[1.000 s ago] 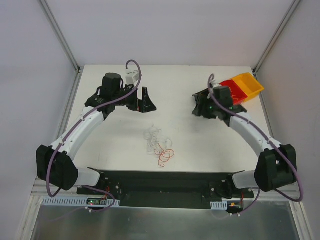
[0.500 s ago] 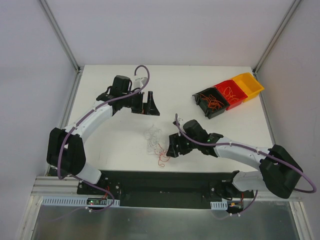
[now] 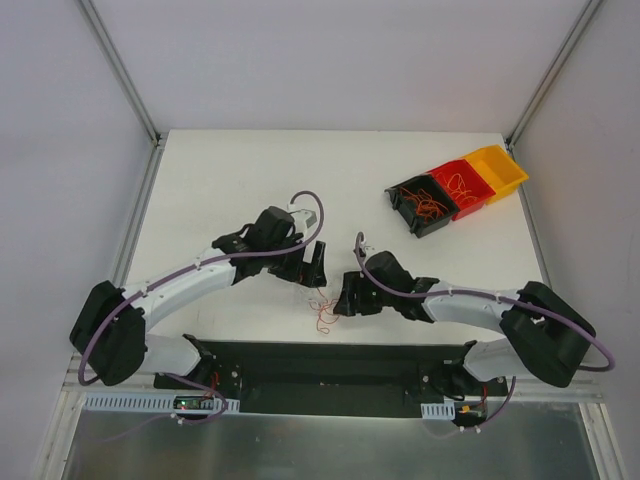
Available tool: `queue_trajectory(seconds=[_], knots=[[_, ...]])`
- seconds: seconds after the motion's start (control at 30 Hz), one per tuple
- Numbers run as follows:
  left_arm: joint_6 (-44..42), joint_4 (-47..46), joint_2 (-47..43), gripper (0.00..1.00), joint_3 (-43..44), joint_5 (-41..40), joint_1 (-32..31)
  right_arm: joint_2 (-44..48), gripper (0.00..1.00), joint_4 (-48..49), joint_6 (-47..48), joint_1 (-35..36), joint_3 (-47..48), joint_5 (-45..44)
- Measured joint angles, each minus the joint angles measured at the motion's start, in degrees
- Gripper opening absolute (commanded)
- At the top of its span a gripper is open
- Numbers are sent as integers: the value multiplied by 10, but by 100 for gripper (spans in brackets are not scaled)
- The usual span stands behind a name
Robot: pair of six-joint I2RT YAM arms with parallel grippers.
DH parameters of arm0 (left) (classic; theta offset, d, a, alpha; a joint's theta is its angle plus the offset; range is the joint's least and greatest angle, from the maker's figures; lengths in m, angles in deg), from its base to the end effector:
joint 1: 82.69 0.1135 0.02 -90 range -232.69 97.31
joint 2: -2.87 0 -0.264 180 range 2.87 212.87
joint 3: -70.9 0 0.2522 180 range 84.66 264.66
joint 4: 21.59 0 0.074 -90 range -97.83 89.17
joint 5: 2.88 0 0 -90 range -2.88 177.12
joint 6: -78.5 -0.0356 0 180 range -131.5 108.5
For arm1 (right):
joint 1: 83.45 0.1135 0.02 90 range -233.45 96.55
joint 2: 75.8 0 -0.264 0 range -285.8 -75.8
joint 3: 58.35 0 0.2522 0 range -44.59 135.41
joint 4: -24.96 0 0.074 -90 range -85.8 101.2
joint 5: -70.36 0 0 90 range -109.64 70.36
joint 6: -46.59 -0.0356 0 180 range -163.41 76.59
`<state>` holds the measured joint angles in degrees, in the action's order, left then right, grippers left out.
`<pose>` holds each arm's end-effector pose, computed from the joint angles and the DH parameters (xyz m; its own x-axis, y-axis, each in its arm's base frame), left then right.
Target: Untangle the cables
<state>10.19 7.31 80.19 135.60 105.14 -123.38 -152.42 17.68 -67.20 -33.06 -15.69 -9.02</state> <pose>0.2119 -0.1967 0.2445 -0.7611 0.1909 -0.6199 0.5535 0.6894 -0.4673 0.1544 0.1968 0.1576 -0.7257 -0.2550 -0.6391 -0.6042 0.6806 0.4145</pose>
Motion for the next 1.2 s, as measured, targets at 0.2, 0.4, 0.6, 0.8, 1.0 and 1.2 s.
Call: queue_trajectory(seconds=[0.2,0.4,0.6,0.8,1.0,1.2], knots=[[18,-8,-59,95,-30,-46,2,-51,20,68,-36,0,1,17],[18,-22,-35,94,-26,-31,2,-39,1,40,-35,2,1,5],[16,-28,42,96,-15,11,-8,61,0,-17,-13,2,11,-14],[13,-31,52,96,-2,31,-32,94,0,-64,8,-2,72,-20],[14,-46,86,93,9,33,-31,131,0,-118,18,-11,115,-35],[22,-64,163,87,49,-11,-17,175,0,-174,28,-9,211,-30]])
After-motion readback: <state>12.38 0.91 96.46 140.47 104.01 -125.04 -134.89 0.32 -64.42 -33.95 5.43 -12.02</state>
